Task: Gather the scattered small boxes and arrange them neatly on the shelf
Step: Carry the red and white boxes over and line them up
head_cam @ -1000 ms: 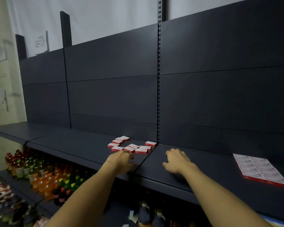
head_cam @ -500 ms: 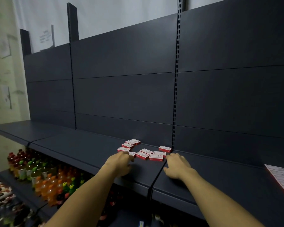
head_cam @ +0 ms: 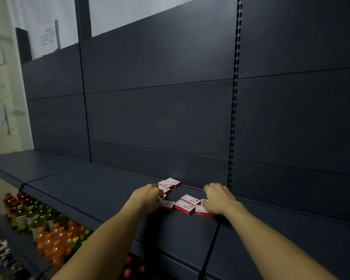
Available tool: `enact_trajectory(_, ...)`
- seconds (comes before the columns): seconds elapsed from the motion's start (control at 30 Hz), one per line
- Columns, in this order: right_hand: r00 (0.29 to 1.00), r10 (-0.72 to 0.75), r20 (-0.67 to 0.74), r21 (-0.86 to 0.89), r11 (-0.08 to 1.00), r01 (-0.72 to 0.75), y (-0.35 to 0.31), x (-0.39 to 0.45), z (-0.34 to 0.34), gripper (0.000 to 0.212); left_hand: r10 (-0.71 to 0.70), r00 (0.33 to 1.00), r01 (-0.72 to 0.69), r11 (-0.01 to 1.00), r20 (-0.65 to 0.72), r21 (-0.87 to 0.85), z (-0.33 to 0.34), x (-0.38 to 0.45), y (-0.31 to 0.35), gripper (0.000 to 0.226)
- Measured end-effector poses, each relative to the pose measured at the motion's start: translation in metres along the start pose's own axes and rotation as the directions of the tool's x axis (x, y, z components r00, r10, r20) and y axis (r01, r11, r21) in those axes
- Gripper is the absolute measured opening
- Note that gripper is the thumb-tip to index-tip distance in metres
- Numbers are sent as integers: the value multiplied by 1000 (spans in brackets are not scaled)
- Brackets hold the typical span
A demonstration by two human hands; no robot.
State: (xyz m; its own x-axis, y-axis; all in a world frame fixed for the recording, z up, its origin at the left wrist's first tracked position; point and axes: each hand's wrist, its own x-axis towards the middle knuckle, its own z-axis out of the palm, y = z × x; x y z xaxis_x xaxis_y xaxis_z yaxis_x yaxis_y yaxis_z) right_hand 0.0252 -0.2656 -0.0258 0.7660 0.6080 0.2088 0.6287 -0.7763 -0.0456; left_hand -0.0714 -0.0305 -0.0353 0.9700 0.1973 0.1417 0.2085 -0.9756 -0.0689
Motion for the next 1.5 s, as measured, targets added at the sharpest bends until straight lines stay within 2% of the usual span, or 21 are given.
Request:
enact_trajectory(0.2, 1000, 7, 19, 9, 1000, -8, 3, 22, 11, 43, -5, 1000, 4, 999, 13, 45, 3, 31, -15, 35)
enact_trajectory(0.37, 999, 32, 4, 56, 998, -32, 1, 35, 12, 44, 32, 999, -31, 998, -28, 59, 7, 56, -31, 46)
enact_trajectory(0.7, 986, 158, -42, 114, 982, -153, -3, 48, 3, 48, 220, 973, -219, 976, 70, -14, 17, 98, -54, 53)
enact_trajectory(0.93, 975, 219, 39, 106, 969, -222, -13, 49, 5, 66, 254, 959, -245, 966, 130, -78, 25, 118, -61, 45)
enact_trajectory(1.13, 961, 236, 148, 118, 960, -254, -14, 48, 8, 81, 275, 958, -260, 952, 85, -160, 35, 130, -67, 34)
enact_trajectory(1.23, 954, 244, 173, 143, 952, -269, -15, 49, 9, 87, 306, 948, -294, 948, 90, -120, 36, 134, -68, 38)
enact_trajectory(1.4, 951, 237, 200, 149, 952, -269, -20, 53, 11, 80, 322, 942, -320, 947, 91, -36, 36, 138, -72, 40)
enact_trajectory(1.5, 949, 237, 208, 132, 954, -268, -26, 58, 12, 72, 334, 942, -334, 942, 21, -23, 24, 139, -77, 40)
